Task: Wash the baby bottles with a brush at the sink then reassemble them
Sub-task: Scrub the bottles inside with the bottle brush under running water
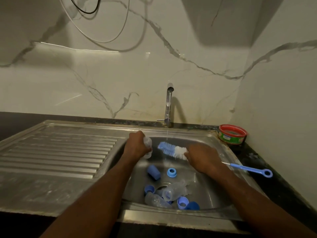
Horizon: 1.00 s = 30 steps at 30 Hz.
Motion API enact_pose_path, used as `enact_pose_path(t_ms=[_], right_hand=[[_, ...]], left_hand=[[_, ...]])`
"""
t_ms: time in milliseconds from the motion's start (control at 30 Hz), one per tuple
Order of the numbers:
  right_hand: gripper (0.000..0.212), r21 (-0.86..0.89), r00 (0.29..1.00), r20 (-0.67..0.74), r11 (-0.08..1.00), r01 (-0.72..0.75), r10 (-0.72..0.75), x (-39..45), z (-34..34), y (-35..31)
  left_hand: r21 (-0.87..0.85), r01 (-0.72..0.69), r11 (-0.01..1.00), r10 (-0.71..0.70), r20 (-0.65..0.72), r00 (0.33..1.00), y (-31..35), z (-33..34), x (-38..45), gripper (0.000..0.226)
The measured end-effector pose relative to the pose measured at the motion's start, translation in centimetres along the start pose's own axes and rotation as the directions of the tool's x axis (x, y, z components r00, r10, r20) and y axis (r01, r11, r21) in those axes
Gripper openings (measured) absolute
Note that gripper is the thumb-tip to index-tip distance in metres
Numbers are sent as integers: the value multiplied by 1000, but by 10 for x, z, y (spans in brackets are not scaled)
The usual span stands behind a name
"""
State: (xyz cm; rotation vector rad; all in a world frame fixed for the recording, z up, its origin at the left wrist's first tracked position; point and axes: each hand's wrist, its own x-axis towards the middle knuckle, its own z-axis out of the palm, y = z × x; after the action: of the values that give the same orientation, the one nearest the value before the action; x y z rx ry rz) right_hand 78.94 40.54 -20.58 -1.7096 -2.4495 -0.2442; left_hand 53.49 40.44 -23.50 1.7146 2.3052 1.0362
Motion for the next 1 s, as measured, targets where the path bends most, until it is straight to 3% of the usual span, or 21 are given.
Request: enact_pose_path(t_ms=[167, 267, 500, 733, 1000], right_hand=[[32, 22, 995, -103, 1000, 21, -19, -5, -7, -14], [31, 128, 993, -118, 991, 33, -18, -8, -8, -21], [35, 232, 983, -168, 967, 109, -71, -10, -27, -76], [40, 382, 957, -129, 878, 290, -260, -1, -47, -245], [41, 423, 959, -160, 861, 282, -236, -9, -46, -400]], left_hand=[[-107, -44, 993, 28, -147, 989, 5, -14, -1, 60], [-167, -95, 981, 44, -284, 958, 8, -36, -3, 59], [-54, -92, 994, 67, -349, 935, -43, -112, -30, 60], [31, 193, 981, -168, -373, 913, -147, -245, -55, 56], [16, 385, 923, -335, -460, 822, -241, -320, -79, 63]])
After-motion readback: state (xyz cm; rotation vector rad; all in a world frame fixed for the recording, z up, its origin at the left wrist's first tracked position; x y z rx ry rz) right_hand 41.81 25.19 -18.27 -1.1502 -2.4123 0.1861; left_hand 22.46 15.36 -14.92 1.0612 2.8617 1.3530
